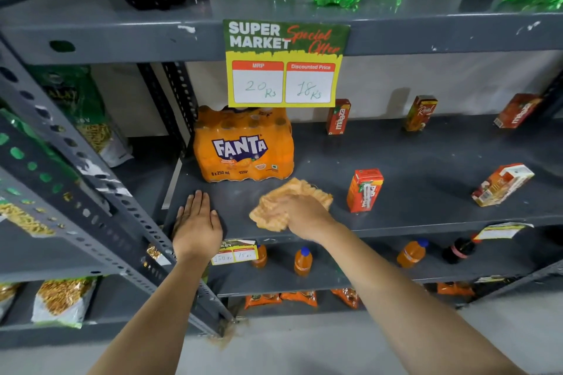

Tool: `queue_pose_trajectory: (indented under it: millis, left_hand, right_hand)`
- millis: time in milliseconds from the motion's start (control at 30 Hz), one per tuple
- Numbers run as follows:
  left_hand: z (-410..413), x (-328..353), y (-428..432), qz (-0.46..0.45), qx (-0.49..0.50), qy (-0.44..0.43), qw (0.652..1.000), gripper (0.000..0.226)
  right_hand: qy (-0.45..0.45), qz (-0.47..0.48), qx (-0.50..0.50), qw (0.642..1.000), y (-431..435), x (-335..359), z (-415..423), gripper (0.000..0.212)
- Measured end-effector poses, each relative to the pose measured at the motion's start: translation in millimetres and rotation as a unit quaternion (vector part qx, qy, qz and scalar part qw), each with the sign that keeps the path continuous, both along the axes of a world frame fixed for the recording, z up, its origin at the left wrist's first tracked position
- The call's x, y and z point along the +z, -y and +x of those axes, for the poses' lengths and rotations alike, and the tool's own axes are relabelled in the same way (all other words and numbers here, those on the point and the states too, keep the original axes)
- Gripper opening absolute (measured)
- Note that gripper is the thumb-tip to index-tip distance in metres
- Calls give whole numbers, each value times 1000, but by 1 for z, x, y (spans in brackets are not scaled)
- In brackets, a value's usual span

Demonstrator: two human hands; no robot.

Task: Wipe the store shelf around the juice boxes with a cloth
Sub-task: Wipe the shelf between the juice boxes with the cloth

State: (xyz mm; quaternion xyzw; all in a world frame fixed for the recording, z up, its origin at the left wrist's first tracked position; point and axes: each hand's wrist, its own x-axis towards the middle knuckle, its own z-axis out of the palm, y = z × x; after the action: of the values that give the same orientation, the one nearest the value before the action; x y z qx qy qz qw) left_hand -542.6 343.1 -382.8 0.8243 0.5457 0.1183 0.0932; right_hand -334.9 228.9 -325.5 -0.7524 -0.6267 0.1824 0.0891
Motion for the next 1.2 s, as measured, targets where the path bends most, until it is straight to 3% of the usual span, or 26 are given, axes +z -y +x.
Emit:
queue_pose_trajectory:
  millis: [100,233,367,433,500,567,667,800,933,1033,1100,1200]
  left_hand:
    - [-1,0,-2,-6,-6,-3,1000,55]
    - [-5,4,-1,-10,-14,51,999,50]
    - [11,19,16,71,-91,96,989,42]
    - [37,28,31,75,-165,111,977,43]
    - [74,37,46,49,-227,116,966,44]
    - [113,39,55,18,-258,94,961,45]
    - [150,32,62,-2,-242,54,969,53]
    - [158,13,70,-14,-206,-11,978,75]
    - [159,6,65,-7,-203,-17,979,75]
    - [160,5,65,-9,-197,1,980,72]
    - [159,5,66,-14,-191,10,981,71]
    - [159,3,65,-16,-186,3,982,67]
  right_hand:
    - [-32,-5,34,999,53,12,-5,64]
    - [-121,17,12,992,79,38,2,57]
    - [-236,163,-51,957,84,98,32,48]
    - [-279,265,-86,919,87,127,59,52]
    - [-301,320,-146,887,83,147,88,42]
    - [-248,301,-216,895,58,153,123,24]
    - [-189,234,-243,922,12,155,153,27]
    - [-295,184,-161,924,-51,148,151,29]
    - [-287,136,-133,939,-119,118,154,22]
    - [-330,91,-150,927,-157,86,160,42]
    - [-317,69,-119,938,-187,53,181,52]
    - [-216,56,-39,974,-216,12,194,35]
